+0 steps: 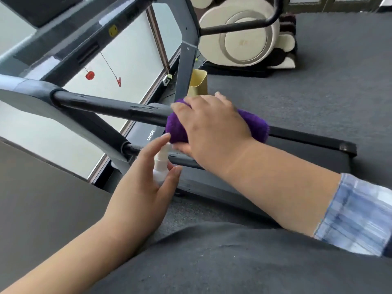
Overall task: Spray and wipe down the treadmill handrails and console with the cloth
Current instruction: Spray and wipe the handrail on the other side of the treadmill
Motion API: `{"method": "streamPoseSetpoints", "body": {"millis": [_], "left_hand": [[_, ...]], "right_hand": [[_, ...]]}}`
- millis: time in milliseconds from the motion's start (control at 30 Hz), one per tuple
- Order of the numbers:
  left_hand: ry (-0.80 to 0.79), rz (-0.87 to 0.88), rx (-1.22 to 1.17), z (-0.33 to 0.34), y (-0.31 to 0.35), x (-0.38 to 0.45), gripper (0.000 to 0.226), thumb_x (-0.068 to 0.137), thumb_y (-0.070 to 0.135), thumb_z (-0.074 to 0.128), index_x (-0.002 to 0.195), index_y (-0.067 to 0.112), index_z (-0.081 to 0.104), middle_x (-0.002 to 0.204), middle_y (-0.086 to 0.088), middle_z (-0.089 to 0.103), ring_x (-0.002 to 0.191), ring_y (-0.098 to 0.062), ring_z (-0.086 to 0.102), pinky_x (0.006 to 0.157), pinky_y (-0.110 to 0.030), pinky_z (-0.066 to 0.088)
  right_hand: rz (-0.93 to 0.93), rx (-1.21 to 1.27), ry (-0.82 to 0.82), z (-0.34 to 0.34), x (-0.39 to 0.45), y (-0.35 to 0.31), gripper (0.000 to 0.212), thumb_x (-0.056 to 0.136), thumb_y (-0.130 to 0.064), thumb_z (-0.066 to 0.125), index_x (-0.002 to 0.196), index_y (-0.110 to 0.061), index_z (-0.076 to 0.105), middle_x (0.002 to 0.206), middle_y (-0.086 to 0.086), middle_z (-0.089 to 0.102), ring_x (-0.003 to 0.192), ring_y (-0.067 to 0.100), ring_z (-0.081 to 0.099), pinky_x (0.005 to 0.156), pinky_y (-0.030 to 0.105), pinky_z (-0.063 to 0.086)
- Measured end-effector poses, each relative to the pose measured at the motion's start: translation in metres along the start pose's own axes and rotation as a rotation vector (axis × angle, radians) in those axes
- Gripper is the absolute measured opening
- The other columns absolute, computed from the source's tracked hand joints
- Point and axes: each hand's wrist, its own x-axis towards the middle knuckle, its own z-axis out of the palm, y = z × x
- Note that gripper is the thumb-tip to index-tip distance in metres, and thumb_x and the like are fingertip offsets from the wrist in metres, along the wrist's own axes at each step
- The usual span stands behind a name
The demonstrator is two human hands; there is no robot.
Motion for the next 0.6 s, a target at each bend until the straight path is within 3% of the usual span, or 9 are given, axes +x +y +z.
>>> {"method": "streamPoseSetpoints", "body": {"millis": [133,233,333,467,600], "left_hand": [[-0.051,0.096,-0.004,0.004,0.015,0.004,0.06,0.086,0.042,0.059,0.118,0.078,0.022,0.102,0.03,0.059,0.088,0.003,0.061,0.074,-0.017,0.044],[-0.055,0.129,0.029,0.002,0.011,-0.001,0.062,0.086,0.043,0.059,0.118,0.078,0.02,0.104,0.029,0.059,0.089,0.003,0.06,0.072,-0.009,0.042],[-0.036,0.097,0.034,-0.001,-0.001,-0.009,0.055,0.082,0.051,0.054,0.119,0.077,0.022,0.105,0.03,0.058,0.093,0.002,0.06,0.071,-0.004,0.04],[-0.019,0.07,0.037,-0.007,-0.011,-0.016,0.052,0.079,0.056,0.049,0.12,0.077,0.023,0.106,0.032,0.056,0.089,0.002,0.06,0.069,-0.01,0.04],[0.002,0.1,0.028,-0.006,-0.014,-0.014,0.051,0.084,0.051,0.053,0.121,0.073,0.026,0.103,0.028,0.059,0.09,0.002,0.06,0.073,-0.005,0.042]], "right_hand": [[0.035,0.155,0.01,-0.004,-0.006,0.008,0.069,0.086,-0.056,0.064,0.143,-0.024,0.044,0.136,0.004,0.053,0.117,0.03,0.054,0.094,0.047,0.046],[0.151,0.406,0.072,0.003,-0.035,0.032,0.075,0.082,-0.06,0.067,0.145,-0.027,0.044,0.139,0.001,0.054,0.121,0.026,0.053,0.1,0.042,0.044],[0.268,0.533,0.09,0.012,-0.055,0.044,0.076,0.083,-0.065,0.058,0.147,-0.025,0.043,0.139,0.002,0.054,0.124,0.023,0.052,0.105,0.035,0.038],[0.181,0.245,0.132,0.008,-0.04,0.03,0.077,0.087,-0.068,0.046,0.142,-0.015,0.046,0.131,0.009,0.059,0.117,0.031,0.055,0.102,0.045,0.043],[0.016,-0.042,-0.022,0.0,0.022,-0.012,0.057,0.093,-0.057,0.053,0.133,-0.016,0.047,0.125,0.009,0.056,0.111,0.033,0.057,0.086,0.045,0.047]]}}
